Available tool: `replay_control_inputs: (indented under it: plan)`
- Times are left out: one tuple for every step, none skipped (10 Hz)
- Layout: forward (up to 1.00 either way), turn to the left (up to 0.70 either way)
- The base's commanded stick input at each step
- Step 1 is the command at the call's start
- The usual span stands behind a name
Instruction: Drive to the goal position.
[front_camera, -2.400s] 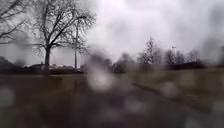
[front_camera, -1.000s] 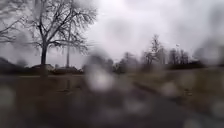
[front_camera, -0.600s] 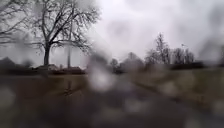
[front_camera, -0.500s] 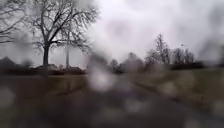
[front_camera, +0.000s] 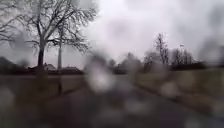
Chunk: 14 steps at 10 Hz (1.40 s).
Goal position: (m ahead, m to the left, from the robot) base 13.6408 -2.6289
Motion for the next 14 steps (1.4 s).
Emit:
replay_control_inputs:
  plan:
    - [1.00, 0.00]
    - [1.00, 0.00]
    - [1.00, 0.09]
    - [1.00, 0.39]
    - [1.00, 0.40]
    - [1.00, 0.40]
    - [1.00, 0.40]
    - [1.00, 0.40]
    - [1.00, 0.22]
    - [1.00, 0.00]
    - [1.00, 0.00]
    - [1.00, 0.00]
    - [1.00, 0.00]
    - [1.00, 0.00]
